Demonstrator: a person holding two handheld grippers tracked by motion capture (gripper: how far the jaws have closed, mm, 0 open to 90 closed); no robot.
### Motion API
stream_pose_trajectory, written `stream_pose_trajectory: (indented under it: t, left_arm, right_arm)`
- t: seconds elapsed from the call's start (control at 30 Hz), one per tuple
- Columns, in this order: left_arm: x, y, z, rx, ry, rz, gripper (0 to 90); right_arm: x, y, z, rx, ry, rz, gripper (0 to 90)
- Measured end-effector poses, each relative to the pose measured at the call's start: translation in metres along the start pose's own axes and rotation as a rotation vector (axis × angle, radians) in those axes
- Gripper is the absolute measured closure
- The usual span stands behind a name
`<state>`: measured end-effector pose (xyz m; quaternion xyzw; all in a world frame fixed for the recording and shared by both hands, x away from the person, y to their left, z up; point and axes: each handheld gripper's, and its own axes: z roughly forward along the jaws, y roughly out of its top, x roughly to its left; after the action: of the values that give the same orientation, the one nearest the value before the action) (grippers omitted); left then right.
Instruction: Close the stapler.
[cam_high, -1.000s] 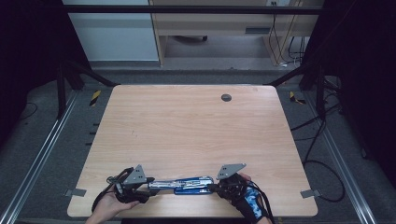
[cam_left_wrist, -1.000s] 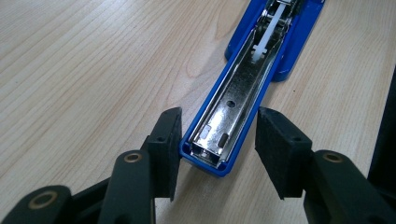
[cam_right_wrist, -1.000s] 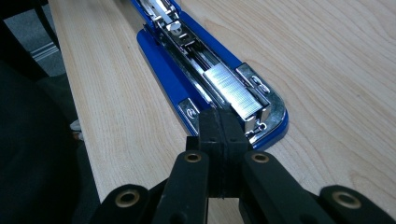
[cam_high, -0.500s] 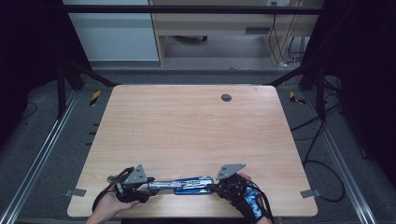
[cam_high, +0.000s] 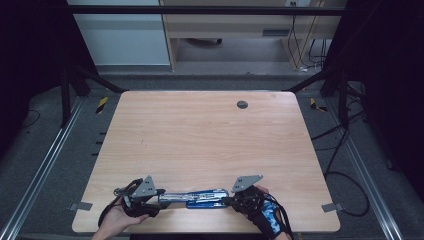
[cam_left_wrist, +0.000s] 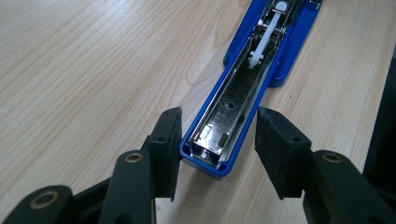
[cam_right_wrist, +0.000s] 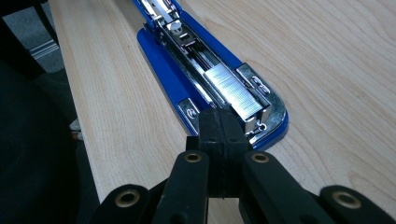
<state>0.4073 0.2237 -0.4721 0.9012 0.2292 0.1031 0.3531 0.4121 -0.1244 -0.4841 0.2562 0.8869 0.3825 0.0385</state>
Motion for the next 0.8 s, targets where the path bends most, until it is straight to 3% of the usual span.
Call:
stream_pose_trajectory:
  t: [0.23, 0.8]
  left_arm:
    - [0.0005, 0.0016, -0.0036, -0.029, -0.004, -0.017, 52.5]
    - [-0.0013, 0.0077, -0.0069, -0.019, 0.007, 0.002, 53.1]
  right_arm:
    - [0.0003, 0.0, 0.0, 0.0, 0.0, 0.001, 90.0]
    - [0.0001, 0.0002, 0.0, 0.002, 0.003, -0.003, 90.0]
